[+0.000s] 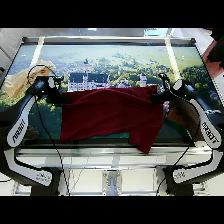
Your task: Fold the shirts.
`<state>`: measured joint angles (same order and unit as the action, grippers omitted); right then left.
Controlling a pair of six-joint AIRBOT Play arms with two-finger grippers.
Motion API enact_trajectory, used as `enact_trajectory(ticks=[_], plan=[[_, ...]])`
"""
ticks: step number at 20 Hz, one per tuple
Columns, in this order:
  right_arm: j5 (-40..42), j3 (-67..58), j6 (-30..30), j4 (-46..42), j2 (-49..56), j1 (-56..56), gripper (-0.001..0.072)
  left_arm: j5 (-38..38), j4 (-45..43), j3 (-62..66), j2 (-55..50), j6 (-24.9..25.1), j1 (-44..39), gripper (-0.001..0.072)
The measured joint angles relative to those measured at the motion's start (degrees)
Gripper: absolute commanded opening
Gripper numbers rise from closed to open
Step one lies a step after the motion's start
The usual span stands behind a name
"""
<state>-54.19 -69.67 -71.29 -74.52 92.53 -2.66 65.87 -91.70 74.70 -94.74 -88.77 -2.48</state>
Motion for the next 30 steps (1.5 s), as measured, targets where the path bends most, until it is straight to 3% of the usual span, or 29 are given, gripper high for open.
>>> enact_trajectory(ticks=[2, 3, 4, 5, 6, 10, 11, 12, 16, 23, 30], plan=[[0.6, 0.3, -1.6, -2.4, 0.0, 0.0, 0.0029, -1.4, -0.7, -0.4, 0.0, -0.9, 0.0, 0.0011], [1.1, 0.4, -2.2, -3.2, 0.0, 0.0, 0.0071, -2.2, -1.0, -0.5, 0.0, -1.3, 0.0, 0.0018], [1.6, 0.5, -3.0, -3.7, 0.0, 0.1, 0.0236, -2.9, -1.1, -0.6, 0.0, -1.7, 0.0, 0.013], [2.0, 0.6, -3.9, -4.2, 0.0, 0.1, 0.0403, -3.6, -1.3, -0.7, 0.0, -2.1, 0.0, 0.0386], [2.4, 0.5, -4.9, -4.5, -0.1, 0.1, 0.0411, -4.1, -1.5, -0.7, 0.0, -2.4, 0.0, 0.0536], [-0.8, -2.4, -7.3, -6.5, -3.3, 0.1, 0.0418, -1.9, -3.2, 1.0, 1.3, -3.5, 0.0, 0.0542], [-2.4, -3.5, -7.6, -8.3, -5.2, 0.0, 0.0469, -0.9, -3.8, 1.5, 3.0, -3.8, 0.0, 0.0542], [-4.3, -4.3, -8.3, -10.5, -7.9, -0.2, 0.0516, -0.2, -4.3, 1.8, 5.4, -3.9, 0.0, 0.0542], [-11.7, -1.0, -11.0, -14.3, -20.2, -4.9, 0.0515, -1.4, -6.1, -4.7, 20.7, -4.8, 0.3, 0.0542], [-17.0, 25.8, -11.3, -0.5, -34.6, -12.9, 0.0524, -4.2, -5.4, -32.3, 47.4, -11.6, 2.2, 0.0542], [-16.3, 41.1, -9.1, 11.6, -36.5, -13.9, 0.0523, -1.3, -2.0, -37.0, 54.5, -13.2, 2.4, 0.0542]])
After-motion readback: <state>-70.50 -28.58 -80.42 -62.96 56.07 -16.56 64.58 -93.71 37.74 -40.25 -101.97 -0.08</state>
